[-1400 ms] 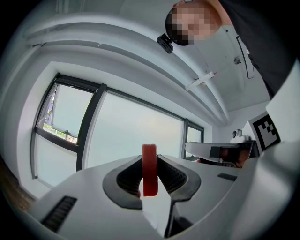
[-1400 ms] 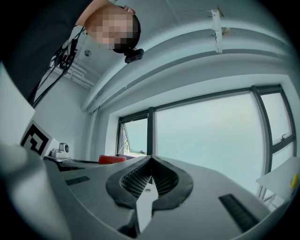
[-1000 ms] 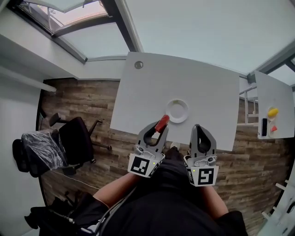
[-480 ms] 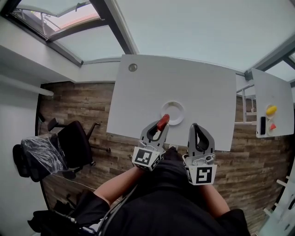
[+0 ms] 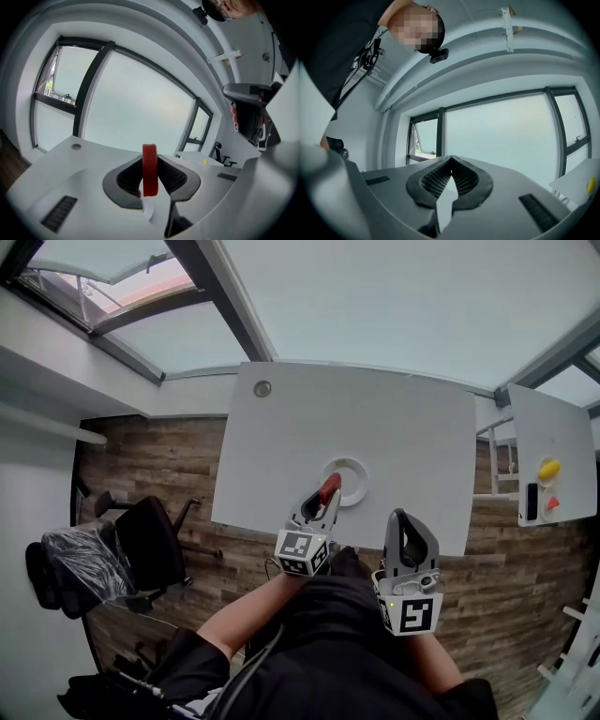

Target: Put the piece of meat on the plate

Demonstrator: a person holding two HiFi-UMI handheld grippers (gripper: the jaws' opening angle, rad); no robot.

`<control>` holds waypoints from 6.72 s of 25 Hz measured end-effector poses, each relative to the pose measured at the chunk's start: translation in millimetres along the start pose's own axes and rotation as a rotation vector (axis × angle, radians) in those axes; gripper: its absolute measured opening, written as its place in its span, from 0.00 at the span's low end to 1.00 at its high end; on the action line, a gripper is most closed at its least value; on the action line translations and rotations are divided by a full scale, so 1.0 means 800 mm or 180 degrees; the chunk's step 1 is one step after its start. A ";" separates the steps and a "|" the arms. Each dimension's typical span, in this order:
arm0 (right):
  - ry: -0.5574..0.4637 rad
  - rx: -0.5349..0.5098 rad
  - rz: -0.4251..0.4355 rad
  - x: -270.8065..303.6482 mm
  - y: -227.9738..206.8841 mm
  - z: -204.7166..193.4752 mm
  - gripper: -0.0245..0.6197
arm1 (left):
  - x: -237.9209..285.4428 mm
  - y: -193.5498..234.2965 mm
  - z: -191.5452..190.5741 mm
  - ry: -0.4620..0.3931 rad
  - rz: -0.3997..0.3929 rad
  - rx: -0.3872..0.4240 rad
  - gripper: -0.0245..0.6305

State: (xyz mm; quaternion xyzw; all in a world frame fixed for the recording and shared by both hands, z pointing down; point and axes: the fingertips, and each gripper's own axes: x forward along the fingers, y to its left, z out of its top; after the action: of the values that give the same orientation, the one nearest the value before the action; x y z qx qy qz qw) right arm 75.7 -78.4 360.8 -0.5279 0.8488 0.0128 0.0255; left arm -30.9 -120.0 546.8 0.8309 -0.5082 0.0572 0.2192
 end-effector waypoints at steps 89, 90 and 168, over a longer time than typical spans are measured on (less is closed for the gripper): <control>0.0353 -0.0279 0.0084 -0.015 0.024 -0.023 0.05 | 0.126 0.072 -0.262 0.1562 -0.0181 0.0448 0.44; 0.0361 -0.0281 0.0080 -0.016 0.024 -0.023 0.05 | 0.127 0.072 -0.263 0.1589 -0.0193 0.0537 0.45; 0.0028 -0.0016 0.0329 0.008 0.048 0.002 0.05 | -0.102 -0.075 0.124 -0.0945 -0.0319 0.0573 0.04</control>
State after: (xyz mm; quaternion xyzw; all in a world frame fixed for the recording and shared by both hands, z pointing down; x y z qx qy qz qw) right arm 38.5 -66.8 358.8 -0.4835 0.8750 0.0140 0.0197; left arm -30.7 -71.9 413.3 0.8708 -0.4857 -0.0319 0.0692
